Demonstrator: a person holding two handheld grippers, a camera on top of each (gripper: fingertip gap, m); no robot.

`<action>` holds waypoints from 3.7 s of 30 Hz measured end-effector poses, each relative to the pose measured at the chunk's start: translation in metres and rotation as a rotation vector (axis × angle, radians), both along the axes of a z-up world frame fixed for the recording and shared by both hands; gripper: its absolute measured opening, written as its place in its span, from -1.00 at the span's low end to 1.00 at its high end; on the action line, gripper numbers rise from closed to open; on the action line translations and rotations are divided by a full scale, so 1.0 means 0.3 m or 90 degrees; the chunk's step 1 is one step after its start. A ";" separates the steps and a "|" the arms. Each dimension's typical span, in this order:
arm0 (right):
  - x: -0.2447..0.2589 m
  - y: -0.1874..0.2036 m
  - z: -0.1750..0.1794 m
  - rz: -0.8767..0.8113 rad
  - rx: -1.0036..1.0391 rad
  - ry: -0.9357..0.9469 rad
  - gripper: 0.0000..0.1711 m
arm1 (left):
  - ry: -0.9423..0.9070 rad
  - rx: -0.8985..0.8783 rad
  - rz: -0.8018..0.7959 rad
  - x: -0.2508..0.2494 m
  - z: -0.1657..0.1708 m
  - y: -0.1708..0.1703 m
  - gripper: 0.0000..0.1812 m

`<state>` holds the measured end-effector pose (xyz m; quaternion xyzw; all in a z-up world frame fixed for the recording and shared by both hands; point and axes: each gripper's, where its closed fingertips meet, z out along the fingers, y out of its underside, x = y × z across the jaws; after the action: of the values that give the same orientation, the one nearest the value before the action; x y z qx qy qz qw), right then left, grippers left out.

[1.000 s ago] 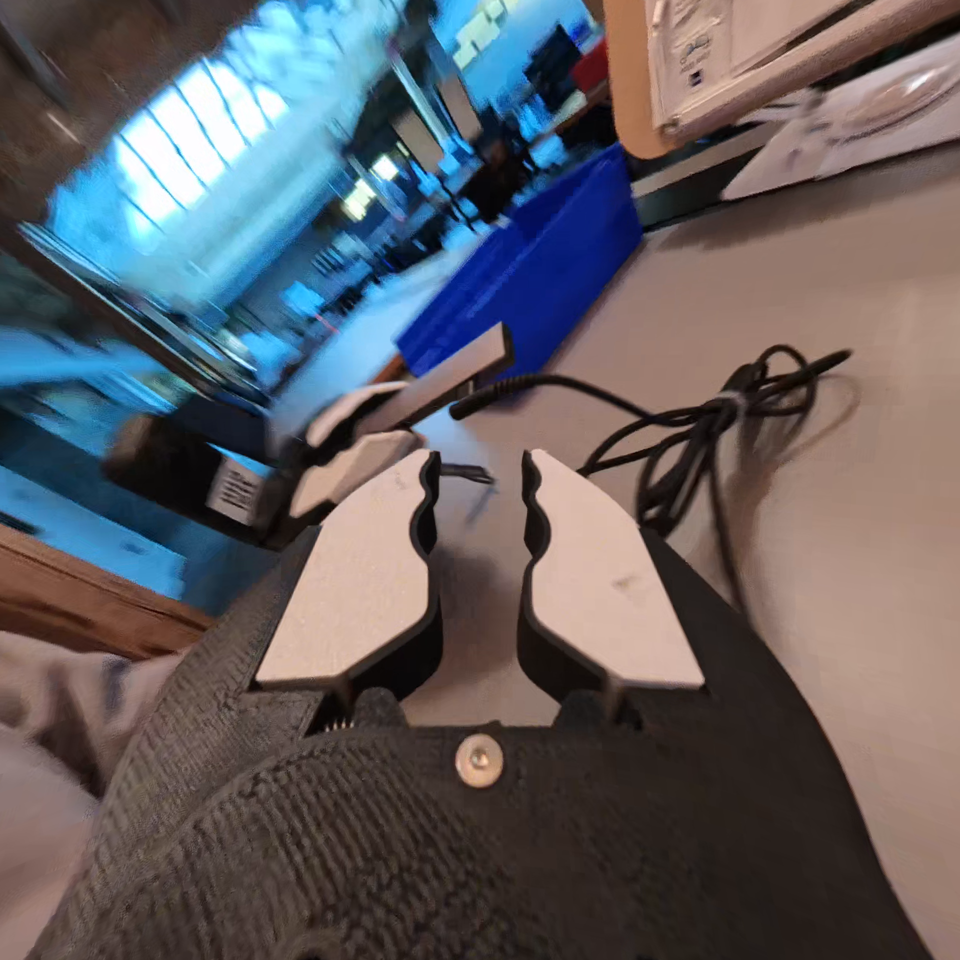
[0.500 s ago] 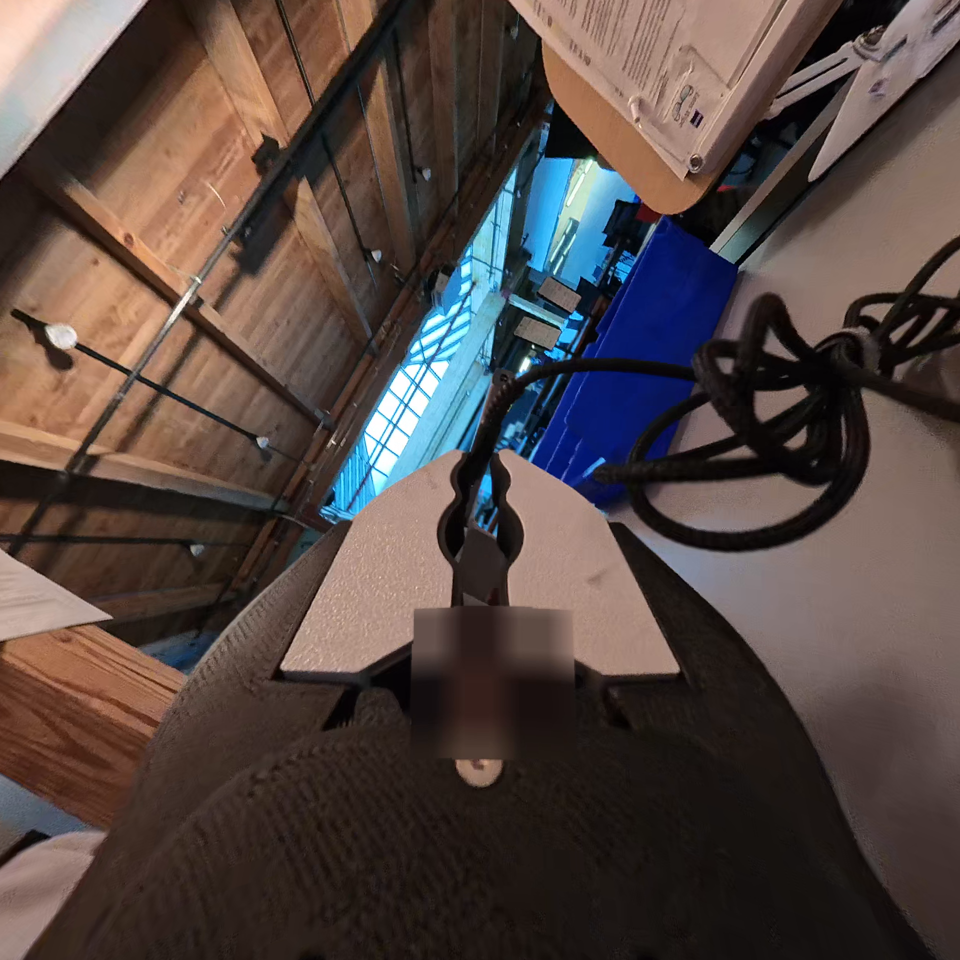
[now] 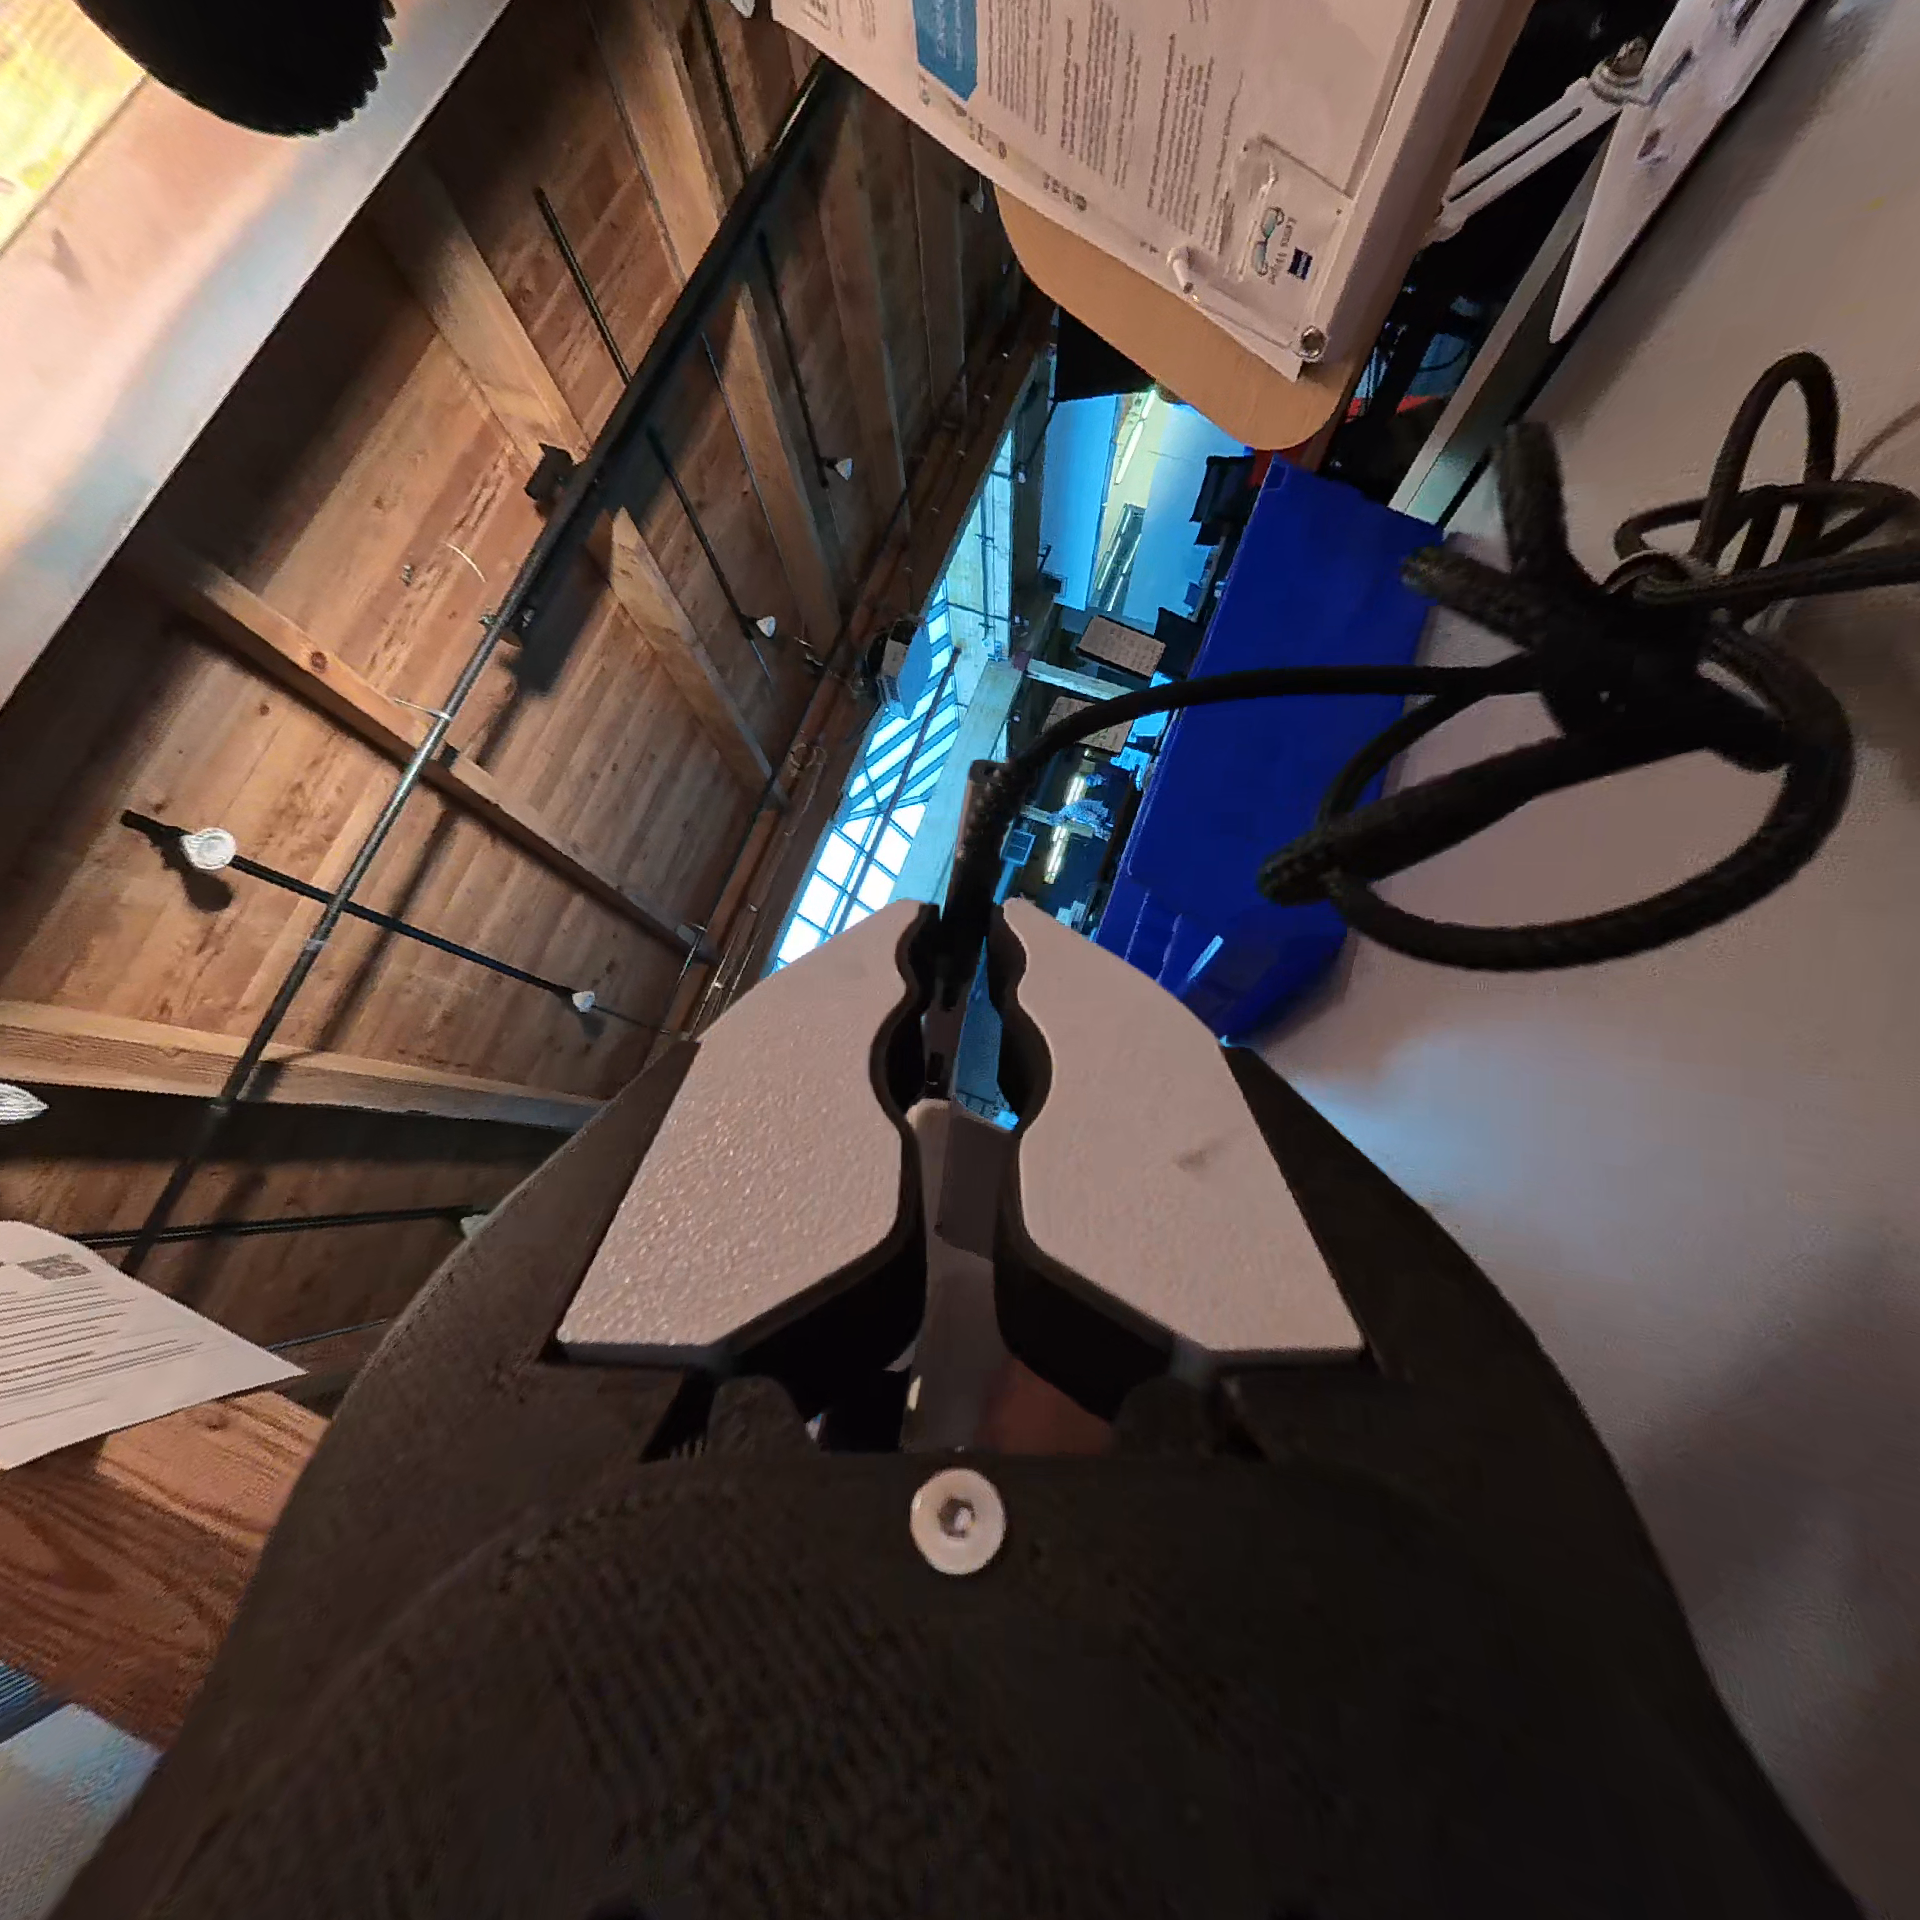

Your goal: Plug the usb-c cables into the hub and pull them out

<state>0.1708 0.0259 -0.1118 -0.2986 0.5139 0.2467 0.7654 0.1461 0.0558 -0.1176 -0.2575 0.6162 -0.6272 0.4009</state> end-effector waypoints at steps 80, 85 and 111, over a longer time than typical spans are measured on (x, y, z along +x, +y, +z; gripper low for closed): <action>0.343 -0.849 0.283 -0.003 -0.501 -0.205 -0.91 | 0.021 0.011 -0.042 0.008 0.085 0.042 -0.74; 0.429 -0.904 0.149 -0.018 -0.426 -0.087 -0.91 | 0.024 0.010 -0.043 0.009 0.080 0.038 -0.74; 0.359 -0.995 0.007 -0.146 -1.176 -0.263 0.16 | 0.029 -0.003 -0.067 0.011 0.073 0.042 -0.74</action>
<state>0.2787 -0.2726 -0.1096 -0.7707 0.3863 -0.3913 0.3220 0.1494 0.0684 -0.0958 -0.2400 0.6361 -0.6430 0.3527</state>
